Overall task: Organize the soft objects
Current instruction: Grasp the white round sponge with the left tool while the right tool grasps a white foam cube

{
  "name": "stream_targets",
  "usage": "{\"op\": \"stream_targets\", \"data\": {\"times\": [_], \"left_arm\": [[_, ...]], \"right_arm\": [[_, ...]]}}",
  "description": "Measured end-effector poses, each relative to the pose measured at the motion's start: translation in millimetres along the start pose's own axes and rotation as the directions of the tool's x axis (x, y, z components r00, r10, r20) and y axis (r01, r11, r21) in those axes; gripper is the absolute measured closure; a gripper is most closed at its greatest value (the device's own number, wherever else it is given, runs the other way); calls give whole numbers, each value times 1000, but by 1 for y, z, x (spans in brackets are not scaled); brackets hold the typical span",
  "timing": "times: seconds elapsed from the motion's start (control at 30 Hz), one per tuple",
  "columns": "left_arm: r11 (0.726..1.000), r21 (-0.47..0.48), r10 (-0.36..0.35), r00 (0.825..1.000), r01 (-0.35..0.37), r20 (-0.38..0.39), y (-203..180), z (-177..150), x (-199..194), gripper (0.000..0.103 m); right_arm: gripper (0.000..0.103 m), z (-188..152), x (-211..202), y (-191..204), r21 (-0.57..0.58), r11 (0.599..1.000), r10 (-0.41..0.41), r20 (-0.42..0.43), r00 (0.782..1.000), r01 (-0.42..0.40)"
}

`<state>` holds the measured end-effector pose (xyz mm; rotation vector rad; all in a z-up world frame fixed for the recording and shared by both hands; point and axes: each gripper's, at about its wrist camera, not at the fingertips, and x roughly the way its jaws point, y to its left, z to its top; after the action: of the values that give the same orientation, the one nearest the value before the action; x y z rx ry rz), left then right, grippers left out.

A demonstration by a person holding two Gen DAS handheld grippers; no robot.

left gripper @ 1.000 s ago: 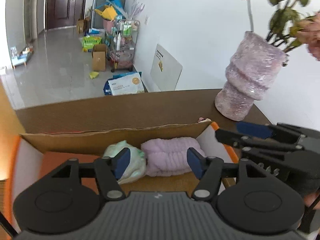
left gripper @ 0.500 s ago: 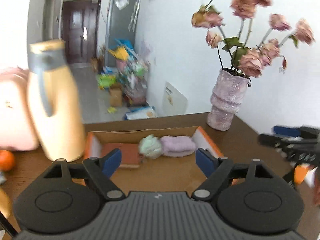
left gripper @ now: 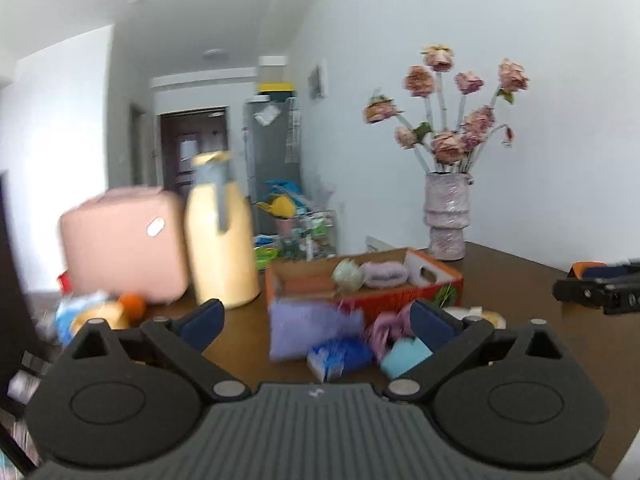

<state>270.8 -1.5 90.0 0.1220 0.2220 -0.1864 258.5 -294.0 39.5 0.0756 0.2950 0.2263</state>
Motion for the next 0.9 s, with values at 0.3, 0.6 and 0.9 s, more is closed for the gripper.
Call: {"op": "stream_targets", "data": {"times": [0.3,0.6,0.9], "left_arm": [[958,-11,280,942,-286,-184,36,-115,-43,1],[929,-106,319,914,-353,-252,81,-145,-56,1],[884,-239,296,878,-401,-375,134,-159,-33,48]], "right_arm": [[20,-84,-29,40,1,1000,-2,-86,996,2],[20,-87,-20,31,43,996,-74,-90,993,78],[20,-89,-1,17,76,985,-142,-132,981,153]]}}
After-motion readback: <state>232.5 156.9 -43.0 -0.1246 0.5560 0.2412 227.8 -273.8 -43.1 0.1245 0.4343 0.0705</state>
